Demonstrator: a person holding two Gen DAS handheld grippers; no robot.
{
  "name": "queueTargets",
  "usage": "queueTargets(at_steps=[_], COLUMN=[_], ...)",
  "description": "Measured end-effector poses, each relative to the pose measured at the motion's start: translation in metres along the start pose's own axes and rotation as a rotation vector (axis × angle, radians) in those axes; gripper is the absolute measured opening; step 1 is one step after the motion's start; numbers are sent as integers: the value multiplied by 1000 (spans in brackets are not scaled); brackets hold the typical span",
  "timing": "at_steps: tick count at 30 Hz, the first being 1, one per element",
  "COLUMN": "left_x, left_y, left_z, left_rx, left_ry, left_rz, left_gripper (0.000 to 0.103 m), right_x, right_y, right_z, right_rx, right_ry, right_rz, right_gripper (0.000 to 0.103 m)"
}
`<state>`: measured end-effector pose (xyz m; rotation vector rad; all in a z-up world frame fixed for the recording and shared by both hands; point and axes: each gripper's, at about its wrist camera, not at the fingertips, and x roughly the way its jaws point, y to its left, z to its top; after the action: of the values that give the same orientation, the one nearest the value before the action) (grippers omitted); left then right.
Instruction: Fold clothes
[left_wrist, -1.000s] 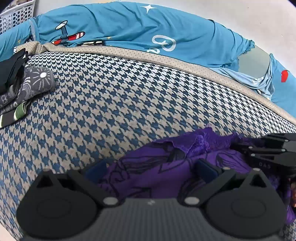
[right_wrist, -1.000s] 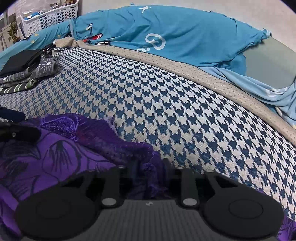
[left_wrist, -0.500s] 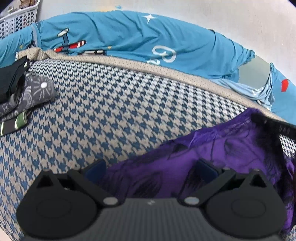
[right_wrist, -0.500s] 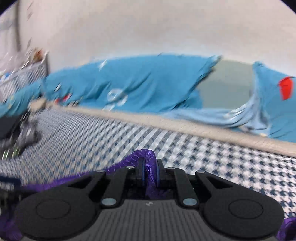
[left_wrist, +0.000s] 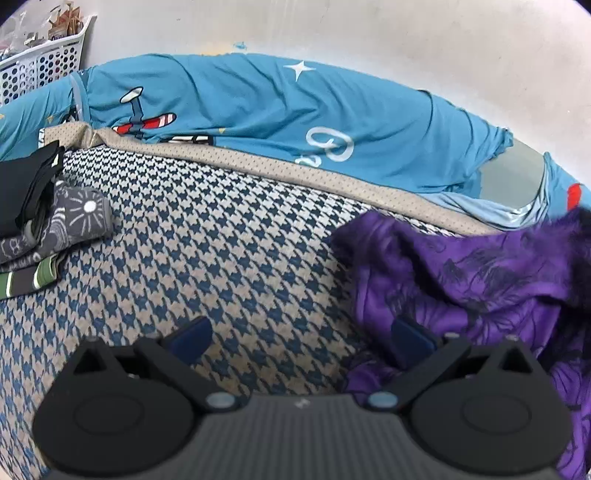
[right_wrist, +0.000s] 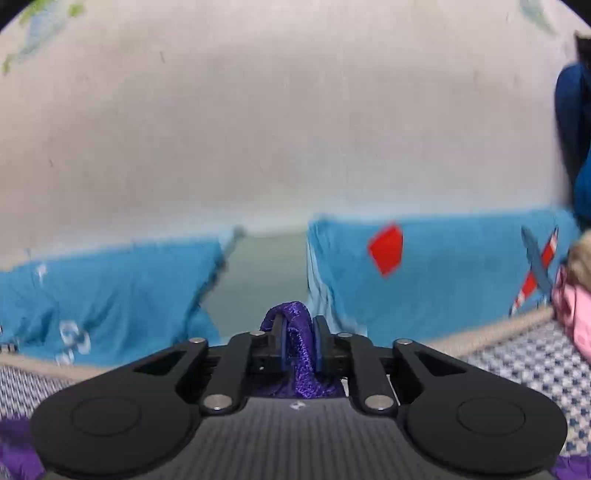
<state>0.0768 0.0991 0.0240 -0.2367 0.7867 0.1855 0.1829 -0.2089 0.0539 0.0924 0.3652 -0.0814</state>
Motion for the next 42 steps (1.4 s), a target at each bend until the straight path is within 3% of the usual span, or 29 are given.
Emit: queueTargets(at_steps=[4,6,9,13,18,25,29,38,42], left_x=[4,6,6,6,5,1,0,1,4], left_y=[0,-1,-4,-6,-6,-6,-7,-11,-15], left_z=[-1,-2,-4,-5,-5,-7,-8,-14,-16], left_rx=[-19,-20,-15,-10,-18,-15,-7,0,4], left_ry=[20,26,31,30,41,39,47,61,73], left_rz=[-10,-12,-13,-8,-16,-8,4,12,5], left_gripper=[103,103,103,103,103,103,103,103,103], right_x=[1,-2,-5,-7,-12,-34,-42,-45,-41], right_y=[-3,-2,-5,-5,-2,4,4,21,27], right_z=[-1,0,0,-6,-22,-41,-47,-67,-73], right_rx=[-16,-24,-24,-42,-83,-256,-334,-477,-506], right_ry=[2,-10,-10,37,175,243,268,310,277], right_rz=[-41,-52,-24,92,236,290,332,327,270], right_gripper=[23,34,35,36,39,41,48,49,49])
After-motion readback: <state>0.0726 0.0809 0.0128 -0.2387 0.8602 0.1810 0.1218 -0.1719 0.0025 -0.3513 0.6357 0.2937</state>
